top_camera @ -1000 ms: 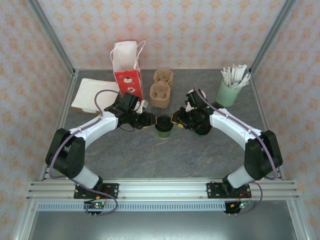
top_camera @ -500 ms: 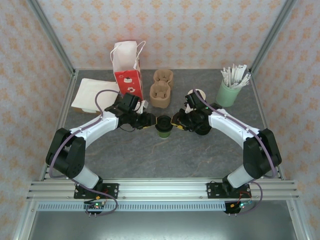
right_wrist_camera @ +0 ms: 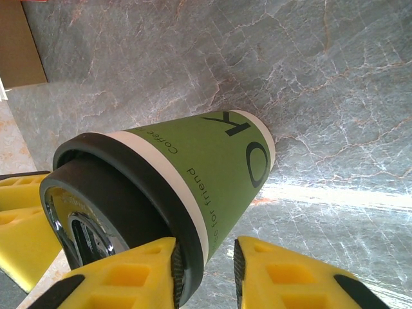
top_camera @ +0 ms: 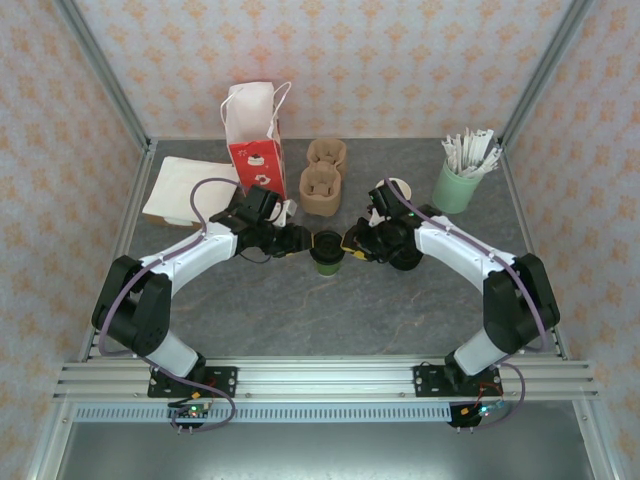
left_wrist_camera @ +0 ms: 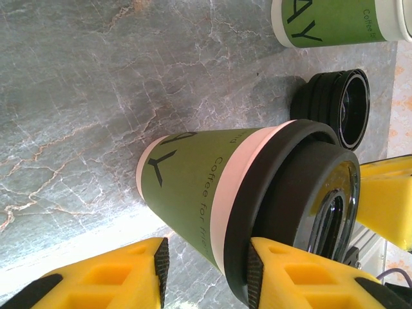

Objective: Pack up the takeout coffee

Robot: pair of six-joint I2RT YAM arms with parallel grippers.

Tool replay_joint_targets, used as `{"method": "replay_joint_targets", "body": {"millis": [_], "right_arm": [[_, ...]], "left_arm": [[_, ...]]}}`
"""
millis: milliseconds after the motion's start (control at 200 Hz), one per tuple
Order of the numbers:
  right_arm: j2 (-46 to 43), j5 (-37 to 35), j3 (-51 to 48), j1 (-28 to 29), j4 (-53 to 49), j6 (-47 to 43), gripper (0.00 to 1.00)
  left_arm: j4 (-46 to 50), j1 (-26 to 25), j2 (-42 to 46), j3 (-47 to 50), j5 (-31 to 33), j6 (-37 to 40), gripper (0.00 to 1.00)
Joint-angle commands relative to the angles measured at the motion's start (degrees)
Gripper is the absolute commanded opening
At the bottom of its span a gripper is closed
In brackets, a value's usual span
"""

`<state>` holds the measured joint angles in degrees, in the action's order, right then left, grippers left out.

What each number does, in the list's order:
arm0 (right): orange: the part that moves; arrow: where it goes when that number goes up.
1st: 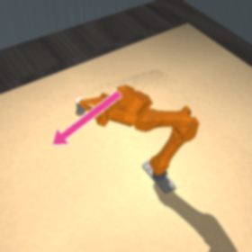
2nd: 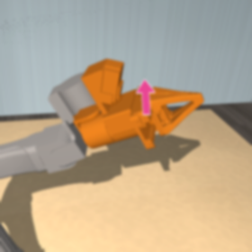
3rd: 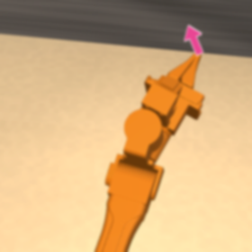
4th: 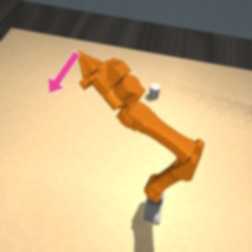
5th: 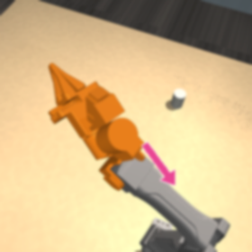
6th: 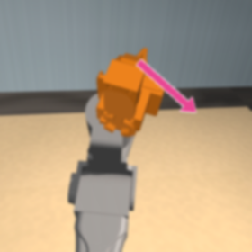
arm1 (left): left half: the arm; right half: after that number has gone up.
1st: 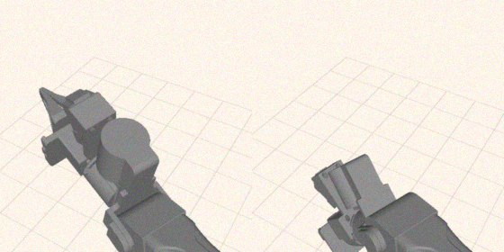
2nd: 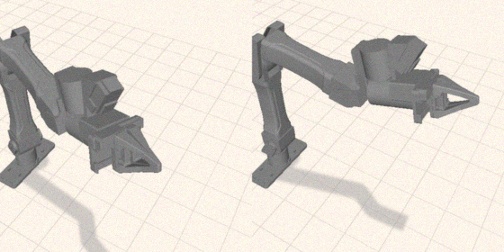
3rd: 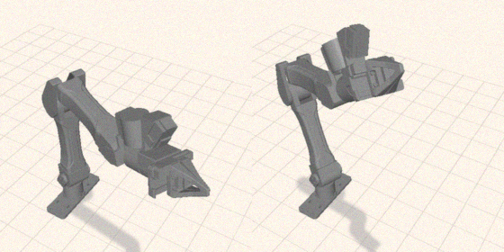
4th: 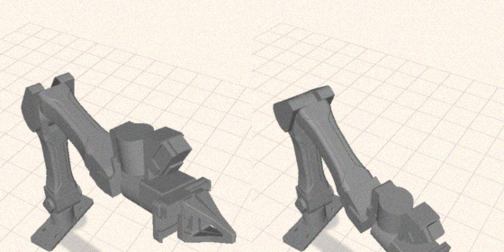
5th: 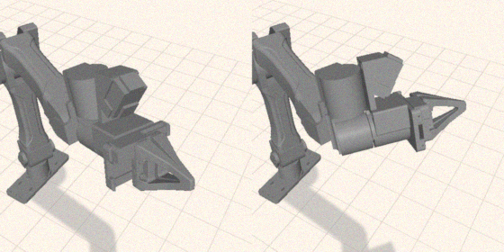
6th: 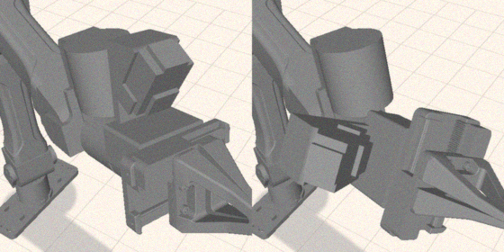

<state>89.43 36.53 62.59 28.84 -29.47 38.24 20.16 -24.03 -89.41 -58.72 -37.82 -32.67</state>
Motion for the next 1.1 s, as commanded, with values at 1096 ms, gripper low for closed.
{"method": "replay_joint_targets", "body": {"millis": [1096], "right_arm": [[-2.5, -1.3, 0.2, 0.4, 0.1, -0.4, 0.32]], "left_arm": [[5.8, -2.2, -3.5, 0.2, 4.9, 3.4, 0.40]]}}
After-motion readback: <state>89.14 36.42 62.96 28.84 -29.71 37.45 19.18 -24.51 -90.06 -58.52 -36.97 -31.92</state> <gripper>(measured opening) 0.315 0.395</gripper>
